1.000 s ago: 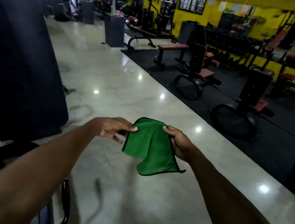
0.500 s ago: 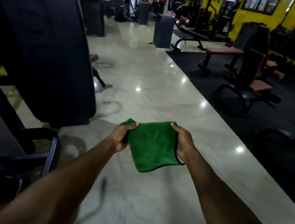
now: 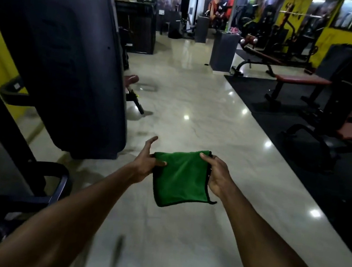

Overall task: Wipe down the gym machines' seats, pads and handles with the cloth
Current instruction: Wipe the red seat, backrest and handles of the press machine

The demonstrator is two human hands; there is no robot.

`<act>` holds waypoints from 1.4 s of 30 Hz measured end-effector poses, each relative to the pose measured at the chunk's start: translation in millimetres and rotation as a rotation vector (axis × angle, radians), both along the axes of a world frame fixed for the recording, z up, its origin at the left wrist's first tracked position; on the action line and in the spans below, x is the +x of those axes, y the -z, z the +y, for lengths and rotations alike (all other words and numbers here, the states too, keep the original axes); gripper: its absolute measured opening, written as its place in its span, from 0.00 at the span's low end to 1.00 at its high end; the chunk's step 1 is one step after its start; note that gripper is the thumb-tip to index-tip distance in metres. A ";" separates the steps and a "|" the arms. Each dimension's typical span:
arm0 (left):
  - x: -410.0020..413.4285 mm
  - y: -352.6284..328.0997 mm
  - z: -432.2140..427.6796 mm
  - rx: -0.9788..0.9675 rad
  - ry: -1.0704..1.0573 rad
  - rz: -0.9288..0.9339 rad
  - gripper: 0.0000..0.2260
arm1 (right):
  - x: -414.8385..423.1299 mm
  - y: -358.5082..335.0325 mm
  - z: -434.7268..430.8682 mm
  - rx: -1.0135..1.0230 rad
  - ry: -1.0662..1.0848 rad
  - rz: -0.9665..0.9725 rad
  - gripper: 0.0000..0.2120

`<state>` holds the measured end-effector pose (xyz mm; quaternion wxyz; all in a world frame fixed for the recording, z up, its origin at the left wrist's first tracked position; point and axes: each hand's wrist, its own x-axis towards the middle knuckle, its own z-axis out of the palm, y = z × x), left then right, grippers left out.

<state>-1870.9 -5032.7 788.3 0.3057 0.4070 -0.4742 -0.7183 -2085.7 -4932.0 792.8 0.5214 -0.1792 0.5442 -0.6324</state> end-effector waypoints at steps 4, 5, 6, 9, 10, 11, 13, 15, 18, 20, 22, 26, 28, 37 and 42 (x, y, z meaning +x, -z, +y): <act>-26.8 -0.6 -86.9 0.106 -0.174 0.134 0.35 | -40.4 -1.7 -90.0 0.005 -0.020 0.030 0.10; -32.0 -1.1 -105.3 0.111 -0.158 0.149 0.37 | -49.1 -2.1 -108.2 0.010 -0.016 0.047 0.13; -41.0 -2.8 -132.2 0.102 -0.129 0.164 0.40 | -60.3 -3.3 -136.7 0.008 -0.010 0.061 0.18; -66.9 -10.0 -191.4 0.075 -0.086 0.186 0.52 | -88.0 -8.0 -198.7 -0.018 -0.015 0.111 0.35; -79.7 -12.9 -217.0 0.074 -0.117 0.190 0.54 | -99.2 -9.6 -224.9 -0.026 -0.036 0.120 0.37; -85.1 -14.5 -229.4 0.050 -0.137 0.183 0.55 | -104.8 -11.0 -236.6 -0.036 -0.053 0.145 0.36; -98.2 -15.3 -269.2 -0.026 -0.171 0.133 0.54 | -121.9 -11.5 -272.0 -0.036 -0.078 0.226 0.29; -114.5 -11.2 -312.5 -0.128 -0.201 0.026 0.50 | -147.4 -5.5 -315.3 -0.018 -0.120 0.354 0.22; -140.5 -2.3 -375.7 -0.259 -0.233 -0.145 0.37 | -185.4 6.4 -383.1 0.004 -0.220 0.552 0.12; -162.4 4.8 -420.7 -0.332 -0.243 -0.276 0.27 | -212.3 17.5 -435.6 0.001 -0.242 0.655 0.08; -183.3 11.5 -464.9 -0.408 -0.241 -0.378 0.21 | -237.1 27.2 -488.1 -0.006 -0.243 0.765 0.04; -217.0 5.6 -542.8 -0.504 -0.252 -0.575 0.15 | -272.7 24.9 -588.1 -0.015 -0.309 0.951 0.12; -227.9 -0.1 -578.8 -0.522 -0.248 -0.599 0.14 | -285.3 20.4 -634.9 -0.024 -0.365 0.971 0.13; -256.7 6.4 -759.5 -0.255 -0.325 -0.397 0.04 | -296.6 27.0 -855.1 0.025 -0.382 0.689 0.22; -263.8 25.2 -880.0 -0.081 -0.439 -0.247 0.14 | -296.2 47.9 -993.9 0.123 -0.336 0.624 0.21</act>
